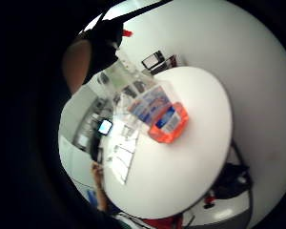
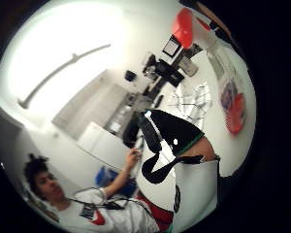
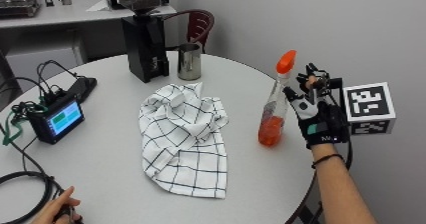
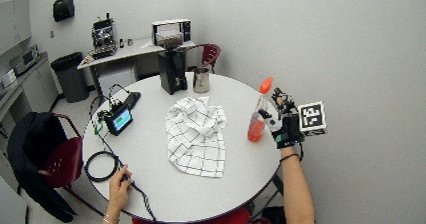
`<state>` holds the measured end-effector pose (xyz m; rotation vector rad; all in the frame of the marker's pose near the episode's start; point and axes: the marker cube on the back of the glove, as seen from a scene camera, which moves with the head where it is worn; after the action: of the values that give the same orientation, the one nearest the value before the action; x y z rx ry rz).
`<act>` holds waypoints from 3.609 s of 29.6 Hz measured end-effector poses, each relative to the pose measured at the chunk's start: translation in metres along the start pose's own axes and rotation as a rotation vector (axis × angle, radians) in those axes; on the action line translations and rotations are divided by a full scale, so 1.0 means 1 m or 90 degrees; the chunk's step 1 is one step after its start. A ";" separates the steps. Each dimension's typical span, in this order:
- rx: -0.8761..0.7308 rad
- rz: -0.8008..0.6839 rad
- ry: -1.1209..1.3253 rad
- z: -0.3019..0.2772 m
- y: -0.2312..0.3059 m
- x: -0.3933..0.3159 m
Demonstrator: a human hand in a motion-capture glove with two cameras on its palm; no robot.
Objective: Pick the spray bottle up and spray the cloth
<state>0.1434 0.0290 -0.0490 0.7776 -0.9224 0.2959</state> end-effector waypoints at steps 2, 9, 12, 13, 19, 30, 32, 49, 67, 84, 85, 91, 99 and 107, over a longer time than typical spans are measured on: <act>-0.002 0.042 -0.044 0.005 -0.011 0.018; -0.011 0.142 -0.094 0.036 -0.036 0.044; 0.008 0.160 -0.075 0.044 -0.042 0.044; 0.014 0.166 -0.069 0.045 -0.044 0.044; 0.046 0.178 -0.049 0.038 -0.051 0.050; 0.055 0.158 -0.038 0.000 -0.038 0.071; 0.031 0.149 -0.040 -0.006 -0.033 0.071; -0.381 0.218 -0.002 0.030 -0.003 0.015; -0.467 0.212 0.130 0.065 -0.018 -0.041; -0.518 0.260 0.157 0.069 -0.004 -0.016; -0.526 0.278 0.158 0.069 0.003 -0.003; -0.509 0.272 0.159 0.046 -0.004 -0.005; -0.512 0.247 0.190 0.050 -0.002 -0.026; -0.519 0.260 0.215 0.046 0.007 -0.001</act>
<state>0.1110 0.0015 -0.0301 -0.2153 -0.7761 0.3559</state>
